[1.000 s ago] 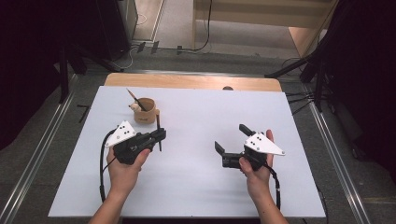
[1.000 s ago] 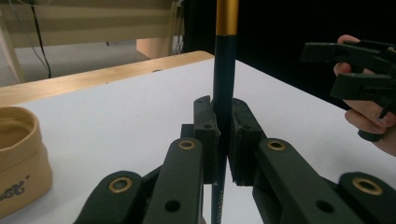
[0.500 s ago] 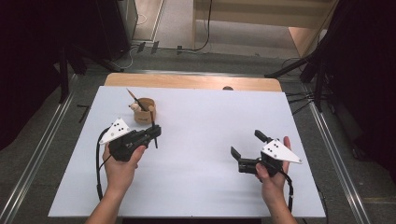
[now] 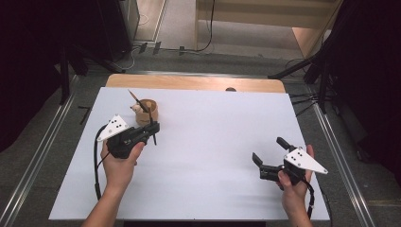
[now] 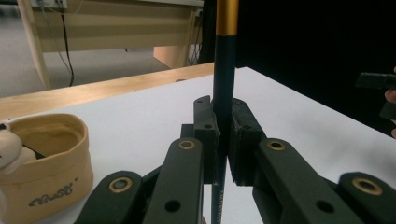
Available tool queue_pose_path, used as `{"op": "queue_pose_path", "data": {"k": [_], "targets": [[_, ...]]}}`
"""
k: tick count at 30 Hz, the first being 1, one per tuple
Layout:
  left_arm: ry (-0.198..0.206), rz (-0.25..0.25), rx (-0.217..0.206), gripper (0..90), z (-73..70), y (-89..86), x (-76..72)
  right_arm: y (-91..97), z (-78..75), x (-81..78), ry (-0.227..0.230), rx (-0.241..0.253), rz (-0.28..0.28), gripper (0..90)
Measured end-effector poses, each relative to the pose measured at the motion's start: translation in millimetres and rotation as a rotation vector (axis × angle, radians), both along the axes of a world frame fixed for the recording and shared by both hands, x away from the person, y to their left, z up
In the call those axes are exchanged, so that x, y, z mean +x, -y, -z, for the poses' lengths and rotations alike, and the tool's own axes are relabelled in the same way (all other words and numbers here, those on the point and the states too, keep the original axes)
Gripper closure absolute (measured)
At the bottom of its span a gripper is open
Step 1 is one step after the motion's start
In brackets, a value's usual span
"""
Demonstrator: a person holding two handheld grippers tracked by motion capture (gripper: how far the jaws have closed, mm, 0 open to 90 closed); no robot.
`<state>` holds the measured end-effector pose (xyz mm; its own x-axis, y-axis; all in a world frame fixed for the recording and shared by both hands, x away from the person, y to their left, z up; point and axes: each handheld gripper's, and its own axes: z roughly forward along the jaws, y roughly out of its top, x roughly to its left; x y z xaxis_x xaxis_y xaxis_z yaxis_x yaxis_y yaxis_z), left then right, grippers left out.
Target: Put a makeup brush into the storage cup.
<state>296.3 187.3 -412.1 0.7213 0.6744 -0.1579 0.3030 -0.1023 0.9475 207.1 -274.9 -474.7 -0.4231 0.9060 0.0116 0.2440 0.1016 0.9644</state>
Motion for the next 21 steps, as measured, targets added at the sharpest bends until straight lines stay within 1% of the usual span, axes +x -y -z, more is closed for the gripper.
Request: {"op": "queue_pose_path", "data": {"k": [3,7,9,11,14,18,21], "targets": [[0.003,-0.006,-0.013,84.0,-2.4,-1.2,2.7,5.2,2.7,-2.6,-0.002,-0.013,0.002,0.0],[0.012,-0.011,-0.014,84.0,-5.7,-1.7,5.8,10.0,6.1,-7.8,-0.005,-0.017,0.007,0.0],[0.013,-0.015,-0.021,84.0,-6.9,-2.2,7.8,12.5,7.4,-10.7,-0.005,-0.023,0.006,0.0],[0.018,-0.020,-0.015,84.0,-8.3,-2.4,10.5,15.8,8.4,-14.0,-0.001,-0.017,0.001,0.0],[0.030,-0.028,-0.017,84.0,-9.3,-3.1,15.3,21.3,10.0,-17.9,0.001,0.005,-0.010,0.0],[0.029,-0.042,-0.026,84.0,-11.2,-5.8,21.7,25.5,12.3,-20.7,-0.007,0.001,0.001,0.0],[0.036,-0.059,-0.020,84.0,-13.8,-7.8,26.4,26.5,13.9,-20.5,-0.014,0.001,0.008,0.0]]}}
